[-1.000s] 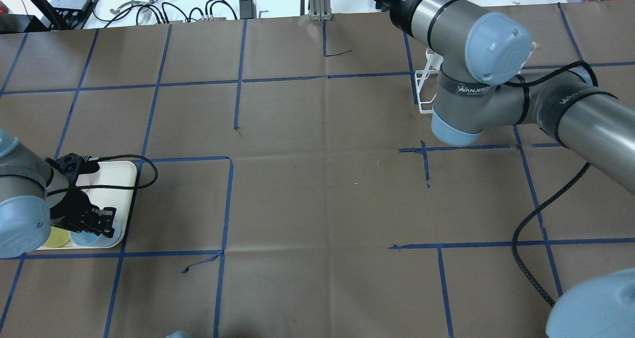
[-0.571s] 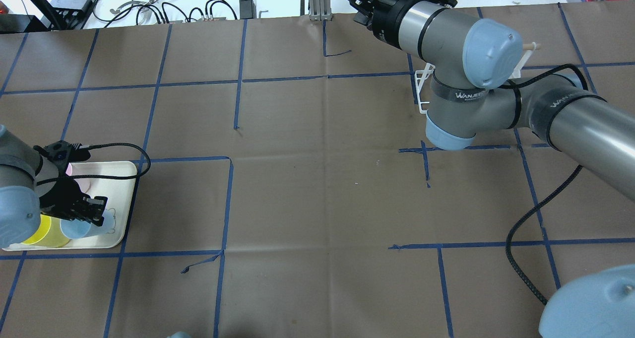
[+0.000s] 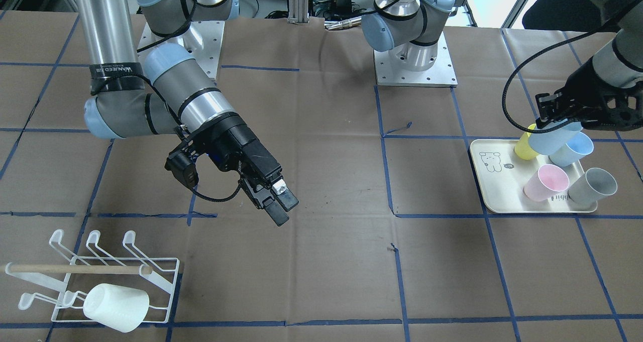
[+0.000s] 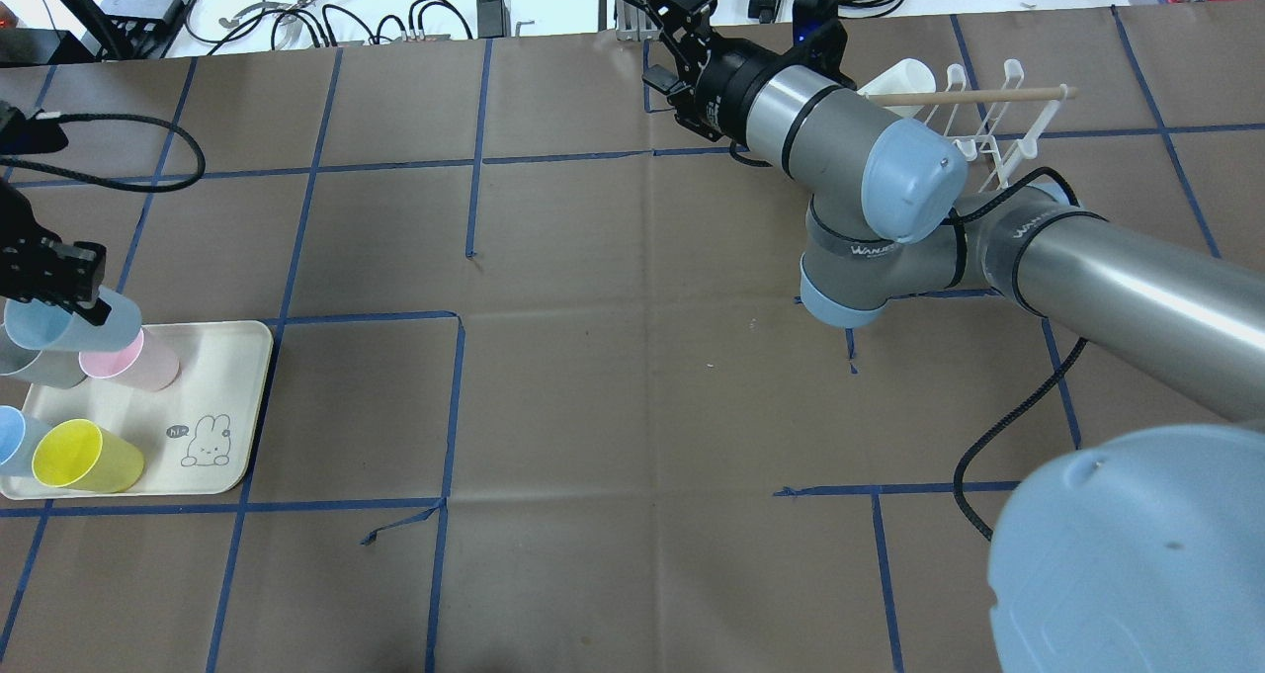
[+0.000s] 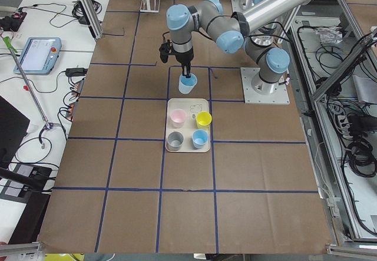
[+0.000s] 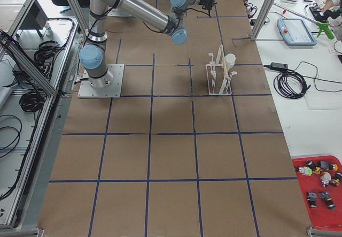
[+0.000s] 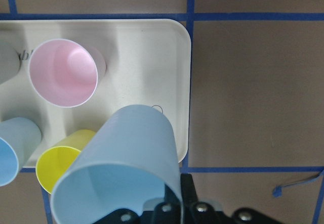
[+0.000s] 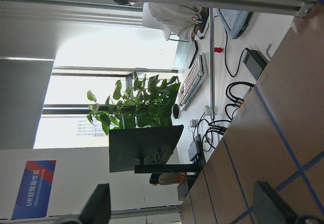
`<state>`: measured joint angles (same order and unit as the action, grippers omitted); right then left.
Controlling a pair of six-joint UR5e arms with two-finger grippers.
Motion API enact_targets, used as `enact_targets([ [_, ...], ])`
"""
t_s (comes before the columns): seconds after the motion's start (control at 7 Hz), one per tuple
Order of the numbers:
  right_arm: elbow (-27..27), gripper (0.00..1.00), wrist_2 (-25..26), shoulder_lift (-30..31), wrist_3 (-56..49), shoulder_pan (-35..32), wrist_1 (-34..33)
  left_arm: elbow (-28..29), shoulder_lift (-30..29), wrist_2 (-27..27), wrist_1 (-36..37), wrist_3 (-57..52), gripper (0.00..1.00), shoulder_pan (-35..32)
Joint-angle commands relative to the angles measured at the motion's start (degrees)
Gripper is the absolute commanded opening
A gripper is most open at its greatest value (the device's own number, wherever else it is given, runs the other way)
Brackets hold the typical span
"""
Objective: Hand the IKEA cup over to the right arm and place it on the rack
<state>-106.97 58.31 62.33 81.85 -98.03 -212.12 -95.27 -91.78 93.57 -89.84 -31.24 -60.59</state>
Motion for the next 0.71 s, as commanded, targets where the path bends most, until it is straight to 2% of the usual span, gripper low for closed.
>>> enact_targets([
  [0.0,-1.0,1.0,0.9,-1.2,2.2,-0.2,-2.2,8.4,-7.0,-5.1,-1.7,-1.0,0.0,-1.2],
  [0.14,-2.4,1.0,0.9,-1.3,3.0,-0.2,-2.2,10.0,-9.4,-9.1,0.7,-5.2,0.0,-1.5],
  [0.43,-3.3,1.0,0.4,-1.3,3.1,-0.2,-2.7,9.2,-13.4,-25.2,13.2,-15.8,0.0,-1.5],
  [0.57,-5.0,1.0,0.1,-1.0,3.1,-0.2,-2.7,7.8,-14.3,-31.2,16.9,-18.9,0.0,-1.5],
])
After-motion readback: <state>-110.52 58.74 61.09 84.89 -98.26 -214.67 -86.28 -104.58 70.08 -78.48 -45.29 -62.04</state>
